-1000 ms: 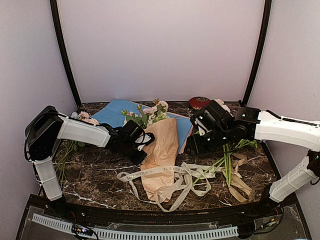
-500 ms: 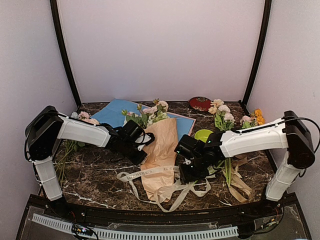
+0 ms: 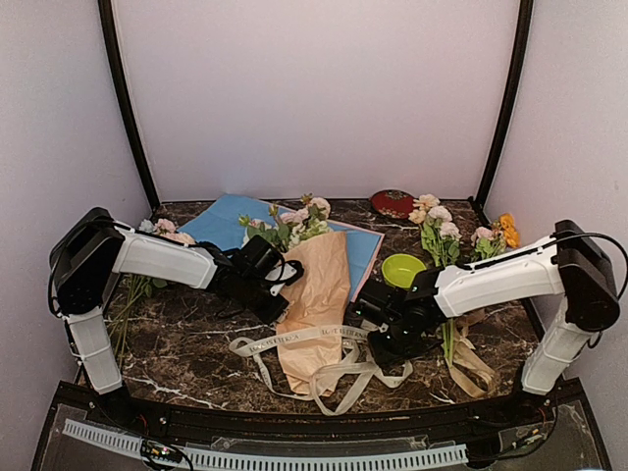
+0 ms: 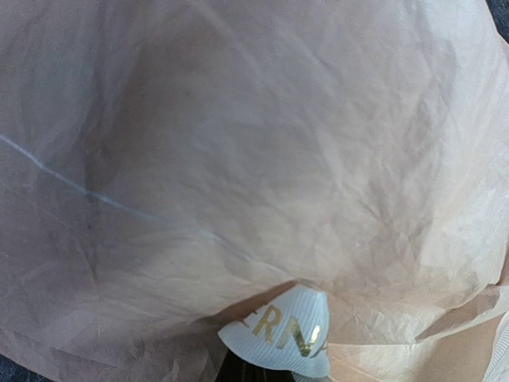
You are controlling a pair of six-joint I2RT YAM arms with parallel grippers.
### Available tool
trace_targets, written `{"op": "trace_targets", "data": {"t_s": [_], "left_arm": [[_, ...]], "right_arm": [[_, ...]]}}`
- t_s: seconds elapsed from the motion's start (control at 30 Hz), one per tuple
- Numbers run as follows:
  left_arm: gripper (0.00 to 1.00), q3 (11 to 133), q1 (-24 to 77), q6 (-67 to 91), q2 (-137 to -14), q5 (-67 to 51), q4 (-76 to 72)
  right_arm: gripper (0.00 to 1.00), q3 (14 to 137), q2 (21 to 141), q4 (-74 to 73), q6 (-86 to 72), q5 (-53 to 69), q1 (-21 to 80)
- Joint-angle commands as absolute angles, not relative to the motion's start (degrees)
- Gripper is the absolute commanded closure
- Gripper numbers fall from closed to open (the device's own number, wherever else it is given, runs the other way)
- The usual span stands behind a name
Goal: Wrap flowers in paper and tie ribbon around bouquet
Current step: Adjust the ribbon at the center of the board.
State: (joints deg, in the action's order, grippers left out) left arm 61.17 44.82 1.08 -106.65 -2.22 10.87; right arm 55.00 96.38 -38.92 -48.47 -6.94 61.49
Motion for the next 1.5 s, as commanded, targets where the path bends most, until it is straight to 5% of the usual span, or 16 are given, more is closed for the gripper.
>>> {"op": "trace_targets", "data": {"t_s": [0.0, 0.1, 0.4, 0.77, 1.23, 1.47], "left_arm": [[1.00, 58.5, 44.3, 0.7, -111.7, -1.8, 17.6], [1.00, 58.5, 44.3, 0.7, -111.7, -1.9, 17.5], [1.00, 58.6, 44.3, 0.7, -111.8, -1.9, 17.7], [1.00, 59.0, 44.3, 0.6, -112.1, -1.9, 17.9], [1.00, 59.1, 44.3, 0.7, -112.1, -2.2, 18.2], [1.00, 59.0, 44.3, 0.8, -112.1, -2.2, 18.1]], "right_arm": [[0.76, 52.4, 96.3, -34.1, -48.5, -6.8, 60.7], [1.00, 51.8, 95.7, -35.9, -48.8, -9.3, 59.7], [1.00, 43.2, 79.7, -44.5, -47.1, -19.9, 42.5], [1.00, 47.5, 62.4, -54.7, -38.5, -26.1, 24.8], [1.00, 79.6, 66.9, -54.1, -23.7, -33.3, 11.4], [1.00, 79.8, 73.2, -48.2, -22.2, -29.9, 9.5]]}}
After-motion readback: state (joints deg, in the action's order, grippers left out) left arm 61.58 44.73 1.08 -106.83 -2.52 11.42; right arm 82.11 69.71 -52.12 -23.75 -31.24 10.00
